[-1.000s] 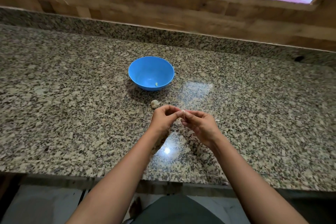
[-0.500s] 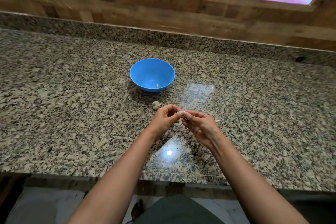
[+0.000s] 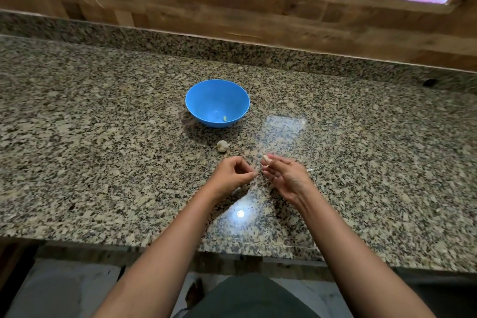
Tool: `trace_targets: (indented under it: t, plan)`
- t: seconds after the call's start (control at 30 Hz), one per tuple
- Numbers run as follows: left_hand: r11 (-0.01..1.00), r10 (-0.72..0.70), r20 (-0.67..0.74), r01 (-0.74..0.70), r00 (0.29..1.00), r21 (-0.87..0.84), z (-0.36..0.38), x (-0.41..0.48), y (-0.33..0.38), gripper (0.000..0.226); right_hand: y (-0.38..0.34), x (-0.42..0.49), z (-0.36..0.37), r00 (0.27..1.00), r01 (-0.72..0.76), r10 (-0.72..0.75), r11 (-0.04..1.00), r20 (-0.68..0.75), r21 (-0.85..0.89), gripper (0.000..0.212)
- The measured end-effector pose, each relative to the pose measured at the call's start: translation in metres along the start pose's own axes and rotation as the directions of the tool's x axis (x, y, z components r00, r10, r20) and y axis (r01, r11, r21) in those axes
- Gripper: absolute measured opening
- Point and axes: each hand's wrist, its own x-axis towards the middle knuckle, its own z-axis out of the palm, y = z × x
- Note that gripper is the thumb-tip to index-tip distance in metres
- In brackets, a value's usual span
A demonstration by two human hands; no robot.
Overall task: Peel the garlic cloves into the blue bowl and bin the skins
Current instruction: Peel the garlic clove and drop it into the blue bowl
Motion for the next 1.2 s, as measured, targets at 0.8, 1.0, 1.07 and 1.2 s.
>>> trace_targets:
  t: [0.8,1.0,1.07,1.2]
  plan:
    - [0.961,-0.118,-0.047,0.102,0.992,-0.258,0.003,0.005,0.018,0.003,0.007,-0.002,0.002,0.955,0.295,-0.241,0.777,0.17,-0.556,0.01]
    - [0.943,-0.157,-0.076,0.127,0.985,-0.306,0.007,0.008,0.017,0.009,0.006,-0.003,0.003,0.971,0.239,-0.204,0.882,0.129,-0.405,0.01]
    - [0.938,-0.164,-0.095,0.126,0.982,-0.322,0.009,0.01,0.017,0.012,0.006,-0.004,0.005,0.982,0.185,-0.166,0.948,0.093,-0.261,0.009]
    - [0.931,-0.173,-0.121,0.123,0.977,-0.343,0.011,0.012,0.017,0.015,0.01,-0.004,0.008,0.994,0.109,-0.108,0.993,0.034,-0.039,0.007]
